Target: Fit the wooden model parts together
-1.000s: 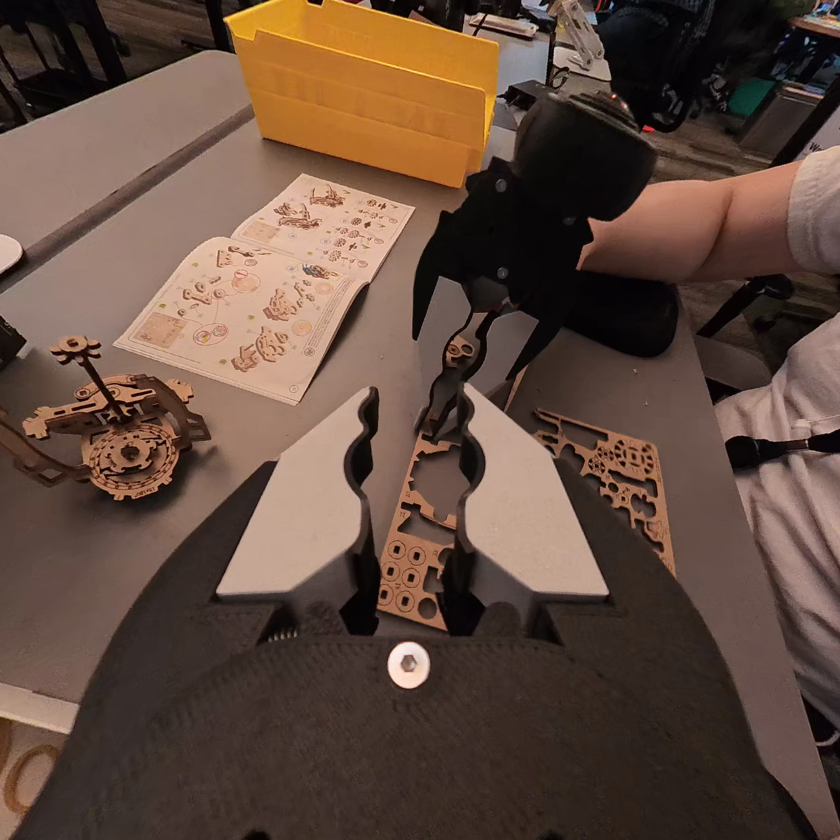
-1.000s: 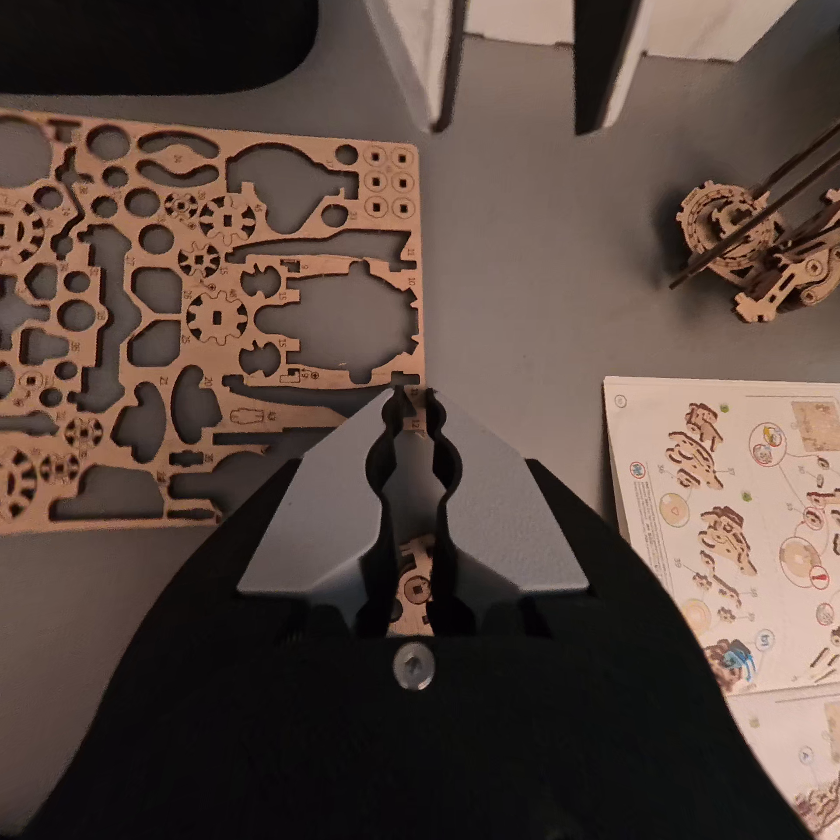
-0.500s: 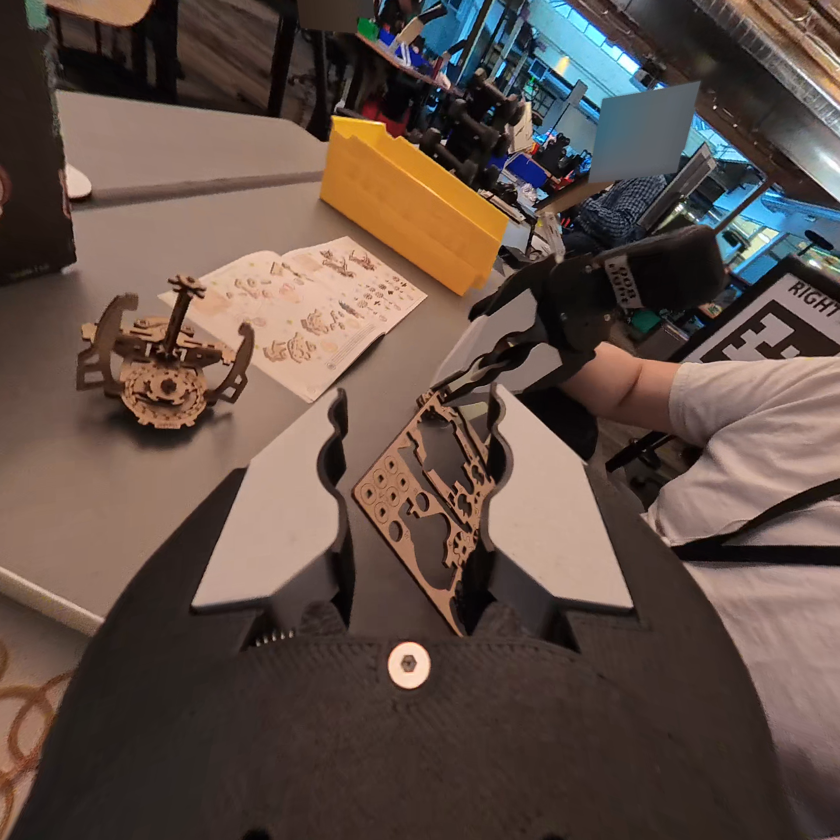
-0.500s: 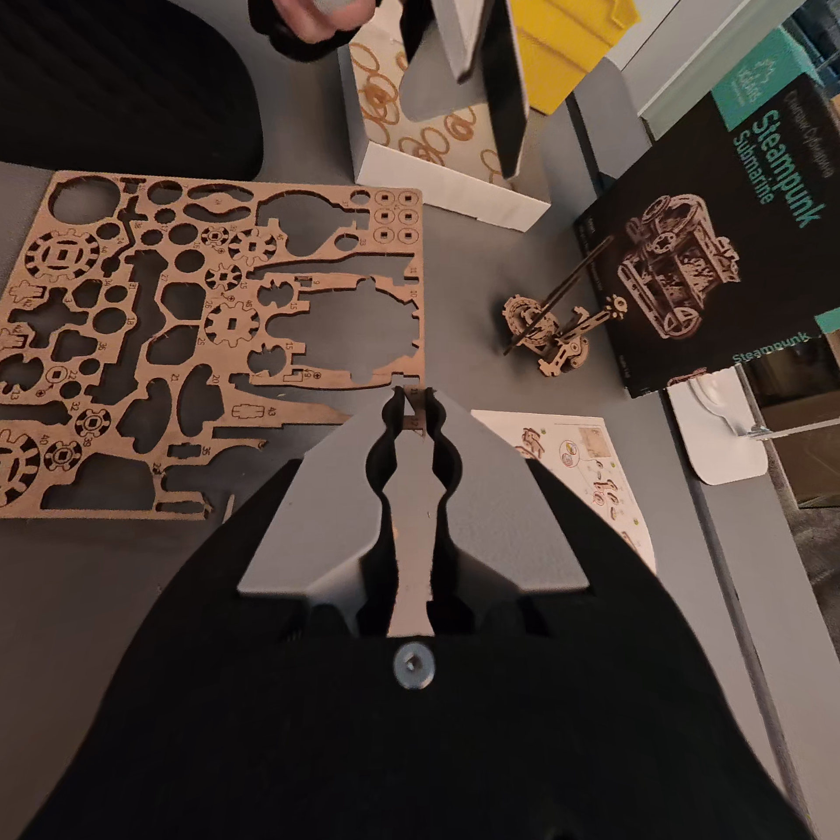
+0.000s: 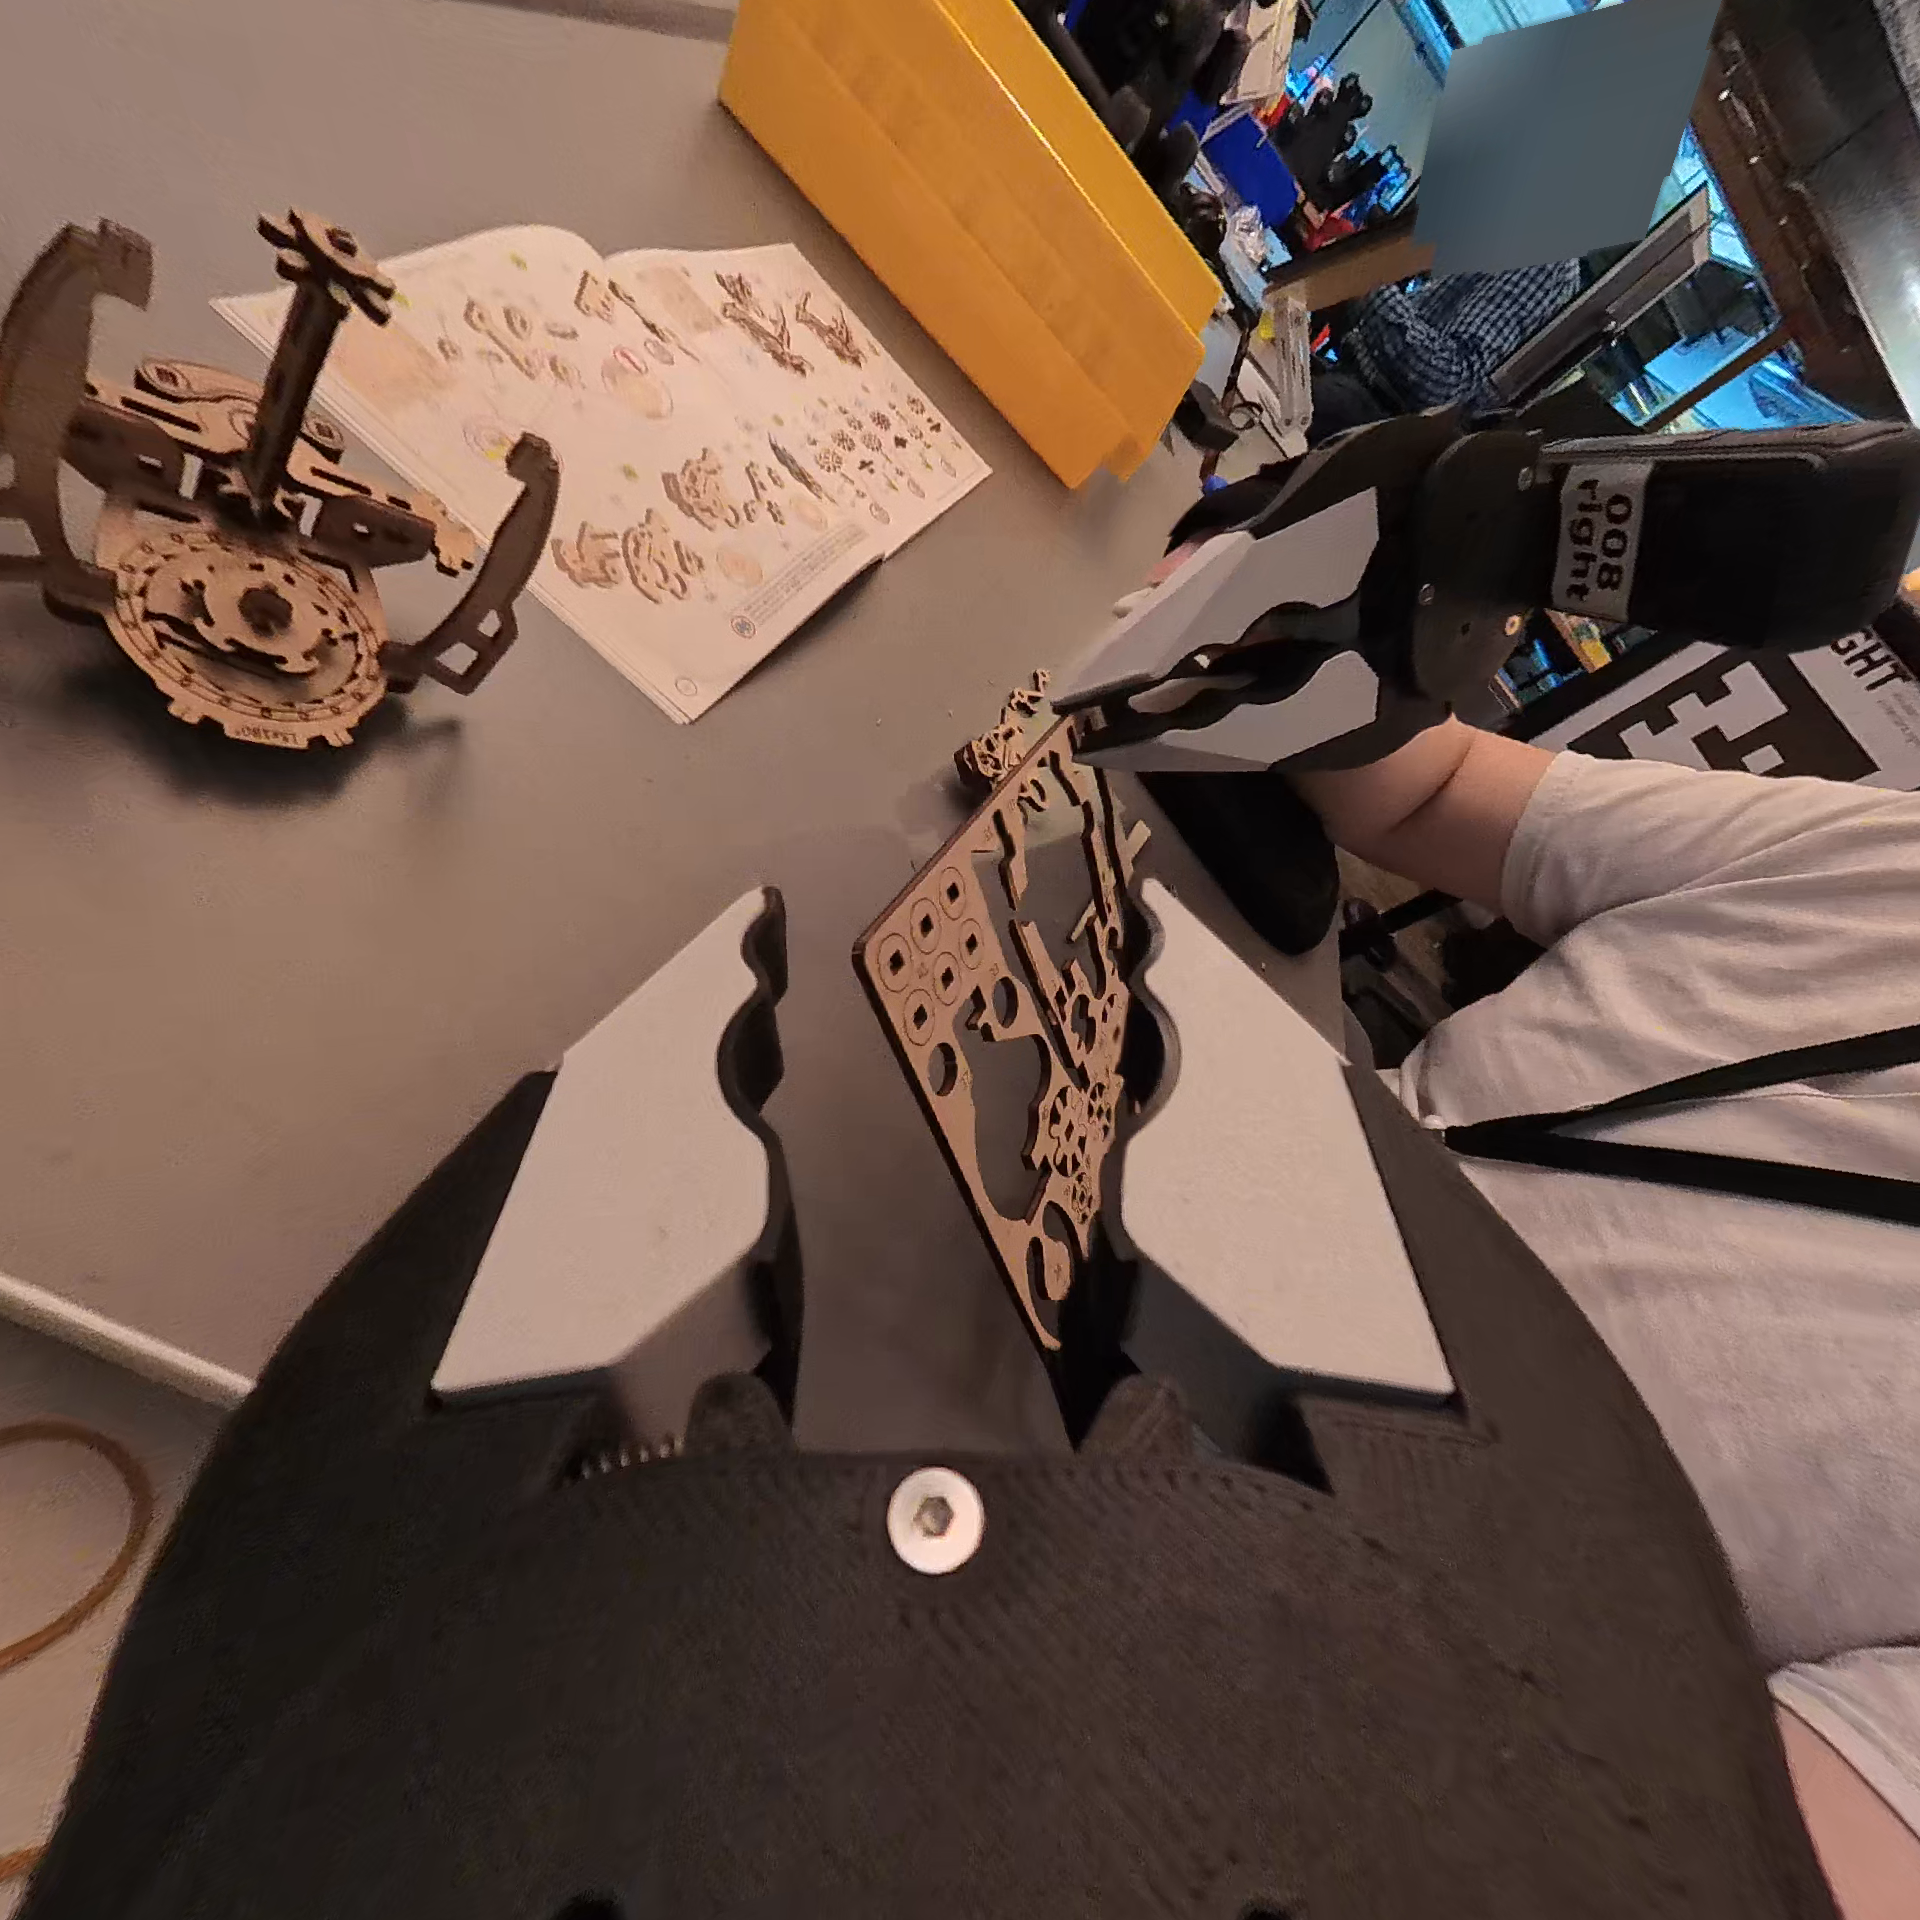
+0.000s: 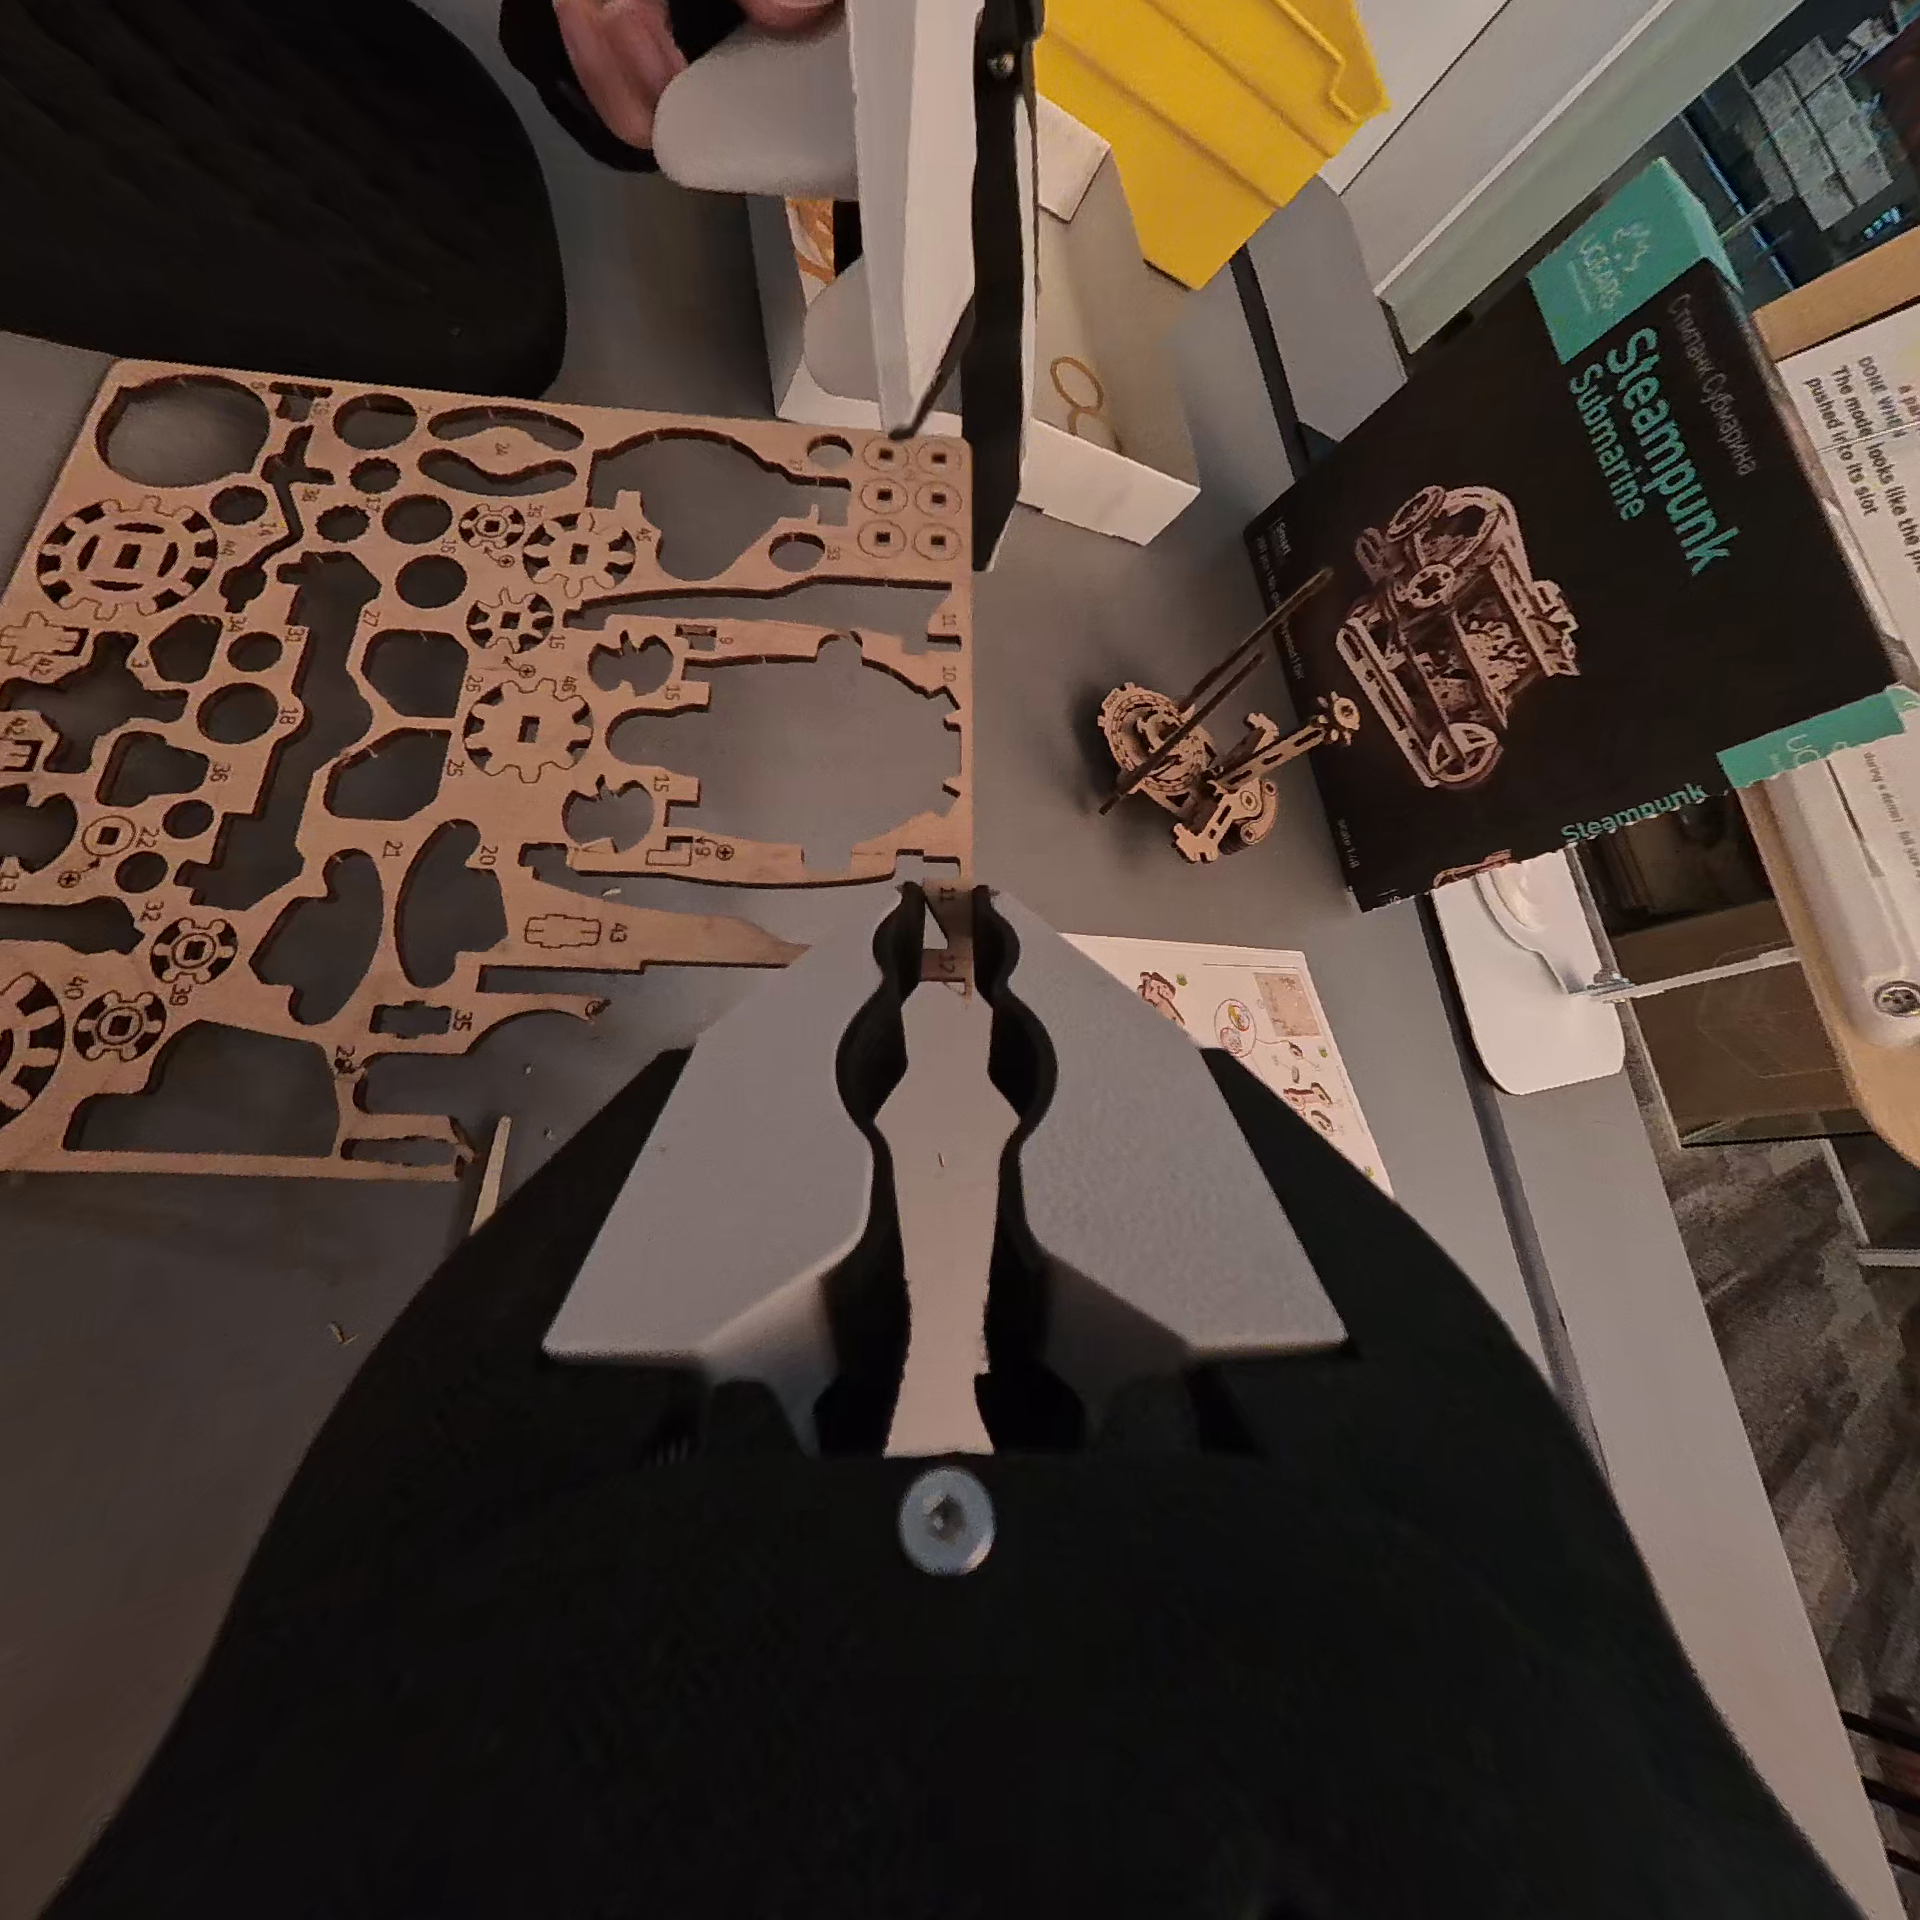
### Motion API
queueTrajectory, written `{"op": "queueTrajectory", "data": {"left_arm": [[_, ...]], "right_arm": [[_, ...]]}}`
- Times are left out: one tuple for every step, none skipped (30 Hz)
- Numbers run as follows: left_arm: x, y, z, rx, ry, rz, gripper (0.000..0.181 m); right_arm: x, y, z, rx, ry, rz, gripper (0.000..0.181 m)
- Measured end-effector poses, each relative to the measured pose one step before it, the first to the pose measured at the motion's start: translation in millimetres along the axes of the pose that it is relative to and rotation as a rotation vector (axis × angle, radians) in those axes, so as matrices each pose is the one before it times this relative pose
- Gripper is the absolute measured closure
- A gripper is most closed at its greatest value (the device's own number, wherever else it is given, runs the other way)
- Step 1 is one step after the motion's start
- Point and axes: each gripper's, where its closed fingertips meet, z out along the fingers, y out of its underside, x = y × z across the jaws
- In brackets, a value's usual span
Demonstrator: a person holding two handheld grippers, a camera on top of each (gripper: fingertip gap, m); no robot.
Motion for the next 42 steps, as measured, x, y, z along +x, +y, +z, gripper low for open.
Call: {"op": "queueTrajectory", "data": {"left_arm": [[-0.38,-0.08,-0.61,0.0021,0.0012,0.0027,0.118],[-1.35,-0.33,-1.10,0.0039,-0.0037,-0.0001,0.119],[-1.31,0.41,-1.50,0.0009,-0.0040,-0.0024,0.123],[-0.21,0.88,-1.30,-0.0008,0.0025,-0.0033,0.128],[1.76,1.33,-0.88,-0.0047,0.0139,-0.0067,0.133],[1.98,1.66,-0.50,-0.0080,0.0165,-0.0108,0.137],[1.00,1.43,-0.07,-0.0067,0.0117,-0.0111,0.141],[0.94,1.23,-0.07,-0.0059,0.0118,-0.0073,0.148],[1.31,0.59,0.23,-0.0030,0.0138,-0.0047,0.153],[1.00,0.56,0.07,-0.0031,0.0094,-0.0023,0.157],[-0.22,0.88,-0.26,-0.0049,0.0001,0.0025,0.159],[-0.38,0.73,-0.35,-0.0042,-0.0027,0.0081,0.162],[1.18,-0.09,-0.22,-0.0003,0.0046,0.0062,0.164],[1.36,-0.71,-0.34,0.0017,0.0050,0.0042,0.167],[2.87,-1.42,-0.64,0.0059,0.0114,0.0072,0.170],[4.20,-2.03,-0.97,0.0095,0.0176,0.0105,0.172],[4.99,-2.97,-1.22,0.0145,0.0216,0.0095,0.175],[5.31,-3.16,-1.10,0.0165,0.0245,0.0063,0.177],[4.59,-2.36,-0.95,0.0137,0.0214,0.0043,0.178],[1.33,-1.49,-1.30,0.0091,0.0047,0.0043,0.178],[1.74,-1.43,-1.81,0.0109,0.0096,0.0064,0.179],[2.32,-1.51,-1.87,0.0112,0.0164,0.0028,0.179],[2.17,-2.11,-2.02,0.0149,0.0157,-0.0022,0.180],[0.26,-1.78,-1.87,0.0114,0.0027,-0.0012,0.180],[-1.07,-2.26,-2.03,0.0155,-0.0081,0.0013,0.180],[-0.11,-2.18,-2.03,0.0139,-0.0046,0.0063,0.180],[0.93,-1.55,-2.01,0.0099,0.0007,0.0066,0.180],[0.76,-1.13,-1.59,0.0055,-0.0016,0.0081,0.180],[0.18,-0.81,-1.29,0.0042,-0.0064,0.0105,0.180],[0.20,-0.79,-0.89,0.0043,-0.0047,0.0088,0.180],[0.26,-0.70,-0.64,0.0034,-0.0020,0.0044,0.180],[0.28,-0.35,-0.33,0.0020,0.0000,0.0026,0.180],[-0.03,-0.05,-0.22,0.0008,-0.0012,0.0007,0.180],[-0.25,-0.19,-0.18,0.0009,-0.0011,-0.0005,0.181],[0.03,-0.18,-0.13,0.0012,0.0004,-0.0003,0.181],[0.42,-0.08,0.13,0.0001,0.0018,0.0013,0.181],[0.86,-0.34,0.23,0.0009,0.0020,0.0044,0.181],[0.98,-0.62,0.33,0.0020,0.0014,0.0062,0.180],[1.29,-0.56,0.52,0.0015,0.0032,0.0061,0.180],[1.05,-0.40,0.52,0.0003,0.0024,0.0056,0.181],[0.55,-0.18,0.68,-0.0003,0.0001,0.0041,0.180],[-0.17,0.12,0.72,-0.0014,-0.0012,0.0006,0.181]], "right_arm": [[-0.19,0.09,-0.44,0.0000,0.0031,-0.0066,0.175],[0.26,-1.40,-0.85,0.0106,0.0076,-0.0091,0.175],[0.35,-1.54,-0.76,0.0107,0.0068,-0.0070,0.175],[0.14,-0.90,-0.63,0.0050,0.0034,-0.0036,0.175],[0.28,-1.01,-0.35,0.0064,0.0033,-0.0043,0.175],[0.37,-0.96,-0.35,0.0075,0.0040,-0.0039,0.175],[0.28,-0.67,-0.07,0.0053,0.0030,-0.0022,0.175],[0.10,0.06,0.02,0.0018,0.0012,-0.0025,0.175],[0.09,0.25,0.03,0.0004,0.0020,-0.0021,0.175],[0.19,0.40,0.13,0.0007,0.0010,-0.0012,0.175],[-0.01,0.66,0.11,-0.0012,-0.0021,0.0018,0.175],[0.33,0.19,-0.07,0.0023,-0.0014,0.0038,0.175],[0.80,0.09,-0.14,0.0039,-0.0008,0.0059,0.175],[0.92,-0.28,-0.35,0.0077,-0.0019,0.0095,0.175],[0.92,-0.29,-0.42,0.0085,-0.0040,0.0141,0.175],[0.79,-0.42,-0.47,0.0112,-0.0063,0.0174,0.175],[0.90,-1.10,-0.56,0.0160,-0.0066,0.0201,0.174],[0.77,-1.39,-0.51,0.0183,-0.0085,0.0204,0.174],[0.61,-1.38,-0.38,0.0188,-0.0095,0.0207,0.174],[1.67,-1.96,-0.87,0.0228,-0.0014,0.0209,0.172],[3.97,-4.10,-1.57,0.0367,0.0160,0.0234,0.165],[2.72,-4.81,-1.85,0.0396,0.0044,0.0251,0.155],[2.83,-4.15,-1.69,0.0316,0.0002,0.0359,0.149],[1.63,-3.65,-1.52,0.0273,-0.0126,0.0453,0.145],[0.36,-1.42,-1.20,0.0145,-0.0237,0.0514,0.144],[1.13,-0.18,-0.83,0.0097,-0.0216,0.0568,0.142],[0.99,0.31,-0.57,0.0081,-0.0241,0.0586,0.141],[-0.08,0.64,-0.32,0.0077,-0.0321,0.0605,0.139],[0.04,0.92,-0.24,0.0044,-0.0315,0.0627,0.134],[-0.28,1.65,0.13,-0.0010,-0.0306,0.0593,0.127],[-2.96,2.84,0.72,-0.0125,-0.0462,0.0575,0.122],[-5.31,3.94,0.87,-0.0224,-0.0581,0.0562,0.121],[-3.71,5.05,1.51,-0.0280,-0.0454,0.0551,0.120],[-2.65,6.55,2.13,-0.0371,-0.0359,0.0512,0.120],[-2.76,6.23,2.64,-0.0359,-0.0350,0.0415,0.120],[-4.60,4.70,2.94,-0.0221,-0.0423,0.0302,0.123],[-5.32,4.66,3.21,-0.0195,-0.0440,0.0258,0.127],[-2.03,3.87,3.20,-0.0185,-0.0218,0.0227,0.131],[0.17,3.96,3.22,-0.0188,-0.0057,0.0148,0.134],[-0.87,4.74,2.95,-0.0249,-0.0095,0.0045,0.142],[-3.38,4.37,2.29,-0.0258,-0.0220,-0.0066,0.159],[-4.74,3.35,1.20,-0.0201,-0.0291,-0.0086,0.178]]}}
